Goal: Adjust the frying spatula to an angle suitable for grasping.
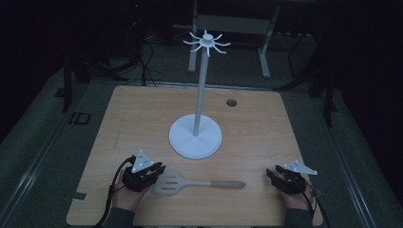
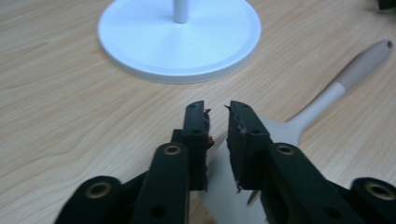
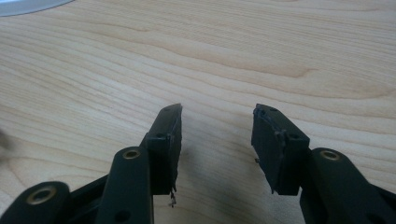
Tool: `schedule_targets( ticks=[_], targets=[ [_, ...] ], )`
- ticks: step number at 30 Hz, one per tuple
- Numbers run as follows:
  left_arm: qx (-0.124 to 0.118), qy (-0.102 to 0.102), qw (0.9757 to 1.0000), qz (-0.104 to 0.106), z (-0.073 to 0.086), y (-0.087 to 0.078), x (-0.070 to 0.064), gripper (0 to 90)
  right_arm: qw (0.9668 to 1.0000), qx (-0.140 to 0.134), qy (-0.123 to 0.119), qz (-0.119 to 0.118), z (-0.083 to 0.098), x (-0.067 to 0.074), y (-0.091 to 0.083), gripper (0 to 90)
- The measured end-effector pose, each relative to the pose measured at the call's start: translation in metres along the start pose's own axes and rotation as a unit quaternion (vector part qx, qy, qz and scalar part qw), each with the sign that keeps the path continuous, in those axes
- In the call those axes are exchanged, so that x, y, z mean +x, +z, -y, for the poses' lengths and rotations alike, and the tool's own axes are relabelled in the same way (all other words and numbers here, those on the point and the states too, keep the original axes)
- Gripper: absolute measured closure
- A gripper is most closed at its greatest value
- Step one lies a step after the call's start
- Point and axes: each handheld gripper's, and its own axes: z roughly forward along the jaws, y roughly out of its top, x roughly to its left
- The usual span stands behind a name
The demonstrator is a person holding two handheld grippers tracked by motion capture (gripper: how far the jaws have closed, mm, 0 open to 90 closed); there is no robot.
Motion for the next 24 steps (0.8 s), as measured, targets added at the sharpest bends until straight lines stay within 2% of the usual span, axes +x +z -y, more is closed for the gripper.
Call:
schedule_targets(
  ticks=[3,4,6,11,16,24],
  targets=[
    [0.008,0.007,0.9999,0.006,-0.002,0.004,-0.004,82.6,1.0000,0.000,-0.001,0.001,0.000,0.000,0.000,52.5],
    [0.023,0.021,0.9995,0.007,-0.003,0.010,-0.008,85.9,1.0000,0.000,-0.001,0.000,0.000,0.000,0.000,52.8],
    [0.030,0.028,0.9991,0.014,-0.002,0.014,-0.011,89.0,1.0000,0.000,-0.002,-0.002,0.000,0.000,0.000,52.9],
    [0.050,0.050,0.9972,0.023,0.001,0.020,-0.016,89.4,1.0000,0.002,-0.002,0.000,0.000,0.001,0.000,52.4],
    [0.061,0.055,0.9964,0.023,0.005,0.024,-0.018,89.3,1.0000,0.003,-0.002,0.002,0.000,0.001,0.000,52.2],
    [0.077,0.046,0.9958,0.022,0.014,0.026,-0.017,89.2,1.0000,0.004,-0.003,0.003,0.000,0.001,0.000,52.1]
  ],
)
